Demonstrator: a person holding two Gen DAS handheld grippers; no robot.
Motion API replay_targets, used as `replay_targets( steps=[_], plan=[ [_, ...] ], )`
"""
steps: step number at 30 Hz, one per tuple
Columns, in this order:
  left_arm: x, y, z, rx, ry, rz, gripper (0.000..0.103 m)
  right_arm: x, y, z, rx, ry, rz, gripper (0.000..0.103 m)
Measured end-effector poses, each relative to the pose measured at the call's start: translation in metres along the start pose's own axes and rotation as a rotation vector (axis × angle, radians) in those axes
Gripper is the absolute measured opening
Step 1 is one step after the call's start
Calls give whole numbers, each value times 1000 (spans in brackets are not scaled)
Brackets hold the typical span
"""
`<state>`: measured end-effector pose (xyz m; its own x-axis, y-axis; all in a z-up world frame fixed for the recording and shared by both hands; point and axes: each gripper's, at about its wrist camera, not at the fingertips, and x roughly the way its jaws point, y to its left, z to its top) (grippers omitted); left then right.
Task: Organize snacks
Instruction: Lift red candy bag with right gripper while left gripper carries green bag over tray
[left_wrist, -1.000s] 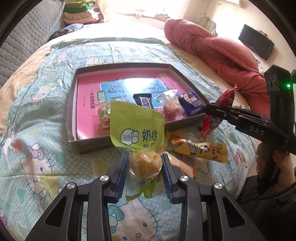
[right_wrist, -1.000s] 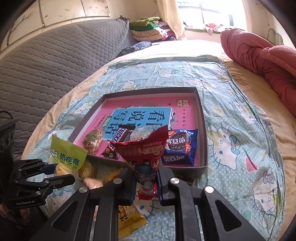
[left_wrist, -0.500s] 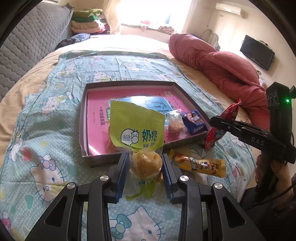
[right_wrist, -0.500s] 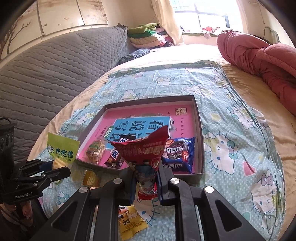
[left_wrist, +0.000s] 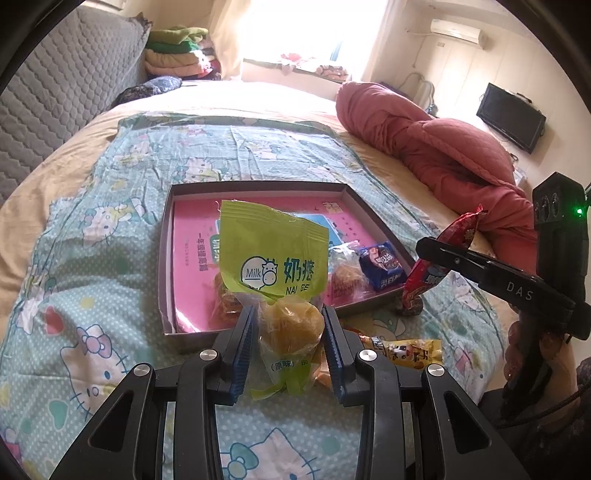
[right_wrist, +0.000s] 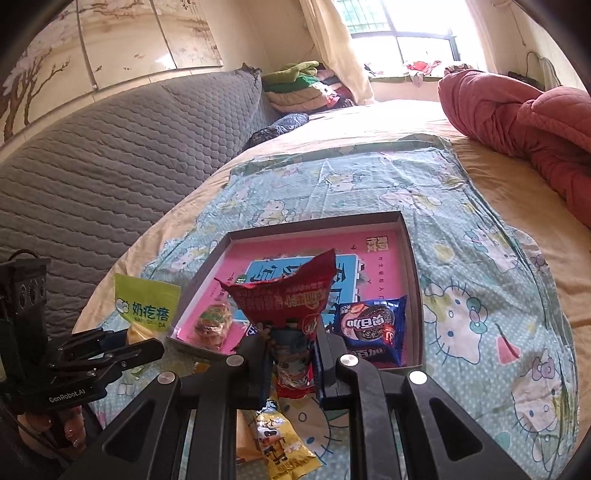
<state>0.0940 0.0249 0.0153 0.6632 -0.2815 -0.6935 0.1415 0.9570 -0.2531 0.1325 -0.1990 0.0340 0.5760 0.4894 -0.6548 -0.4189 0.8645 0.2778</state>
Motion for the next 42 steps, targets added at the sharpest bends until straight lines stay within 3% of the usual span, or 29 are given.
replay_targets(
  steps=[22, 42],
  plan=[
    [17, 10, 25, -56, -21, 26, 37, 5, 7, 15, 10, -52, 20, 18],
    [67, 7, 36, -72, 40, 13, 37, 21, -12, 22, 61, -32, -28, 18]
  ],
)
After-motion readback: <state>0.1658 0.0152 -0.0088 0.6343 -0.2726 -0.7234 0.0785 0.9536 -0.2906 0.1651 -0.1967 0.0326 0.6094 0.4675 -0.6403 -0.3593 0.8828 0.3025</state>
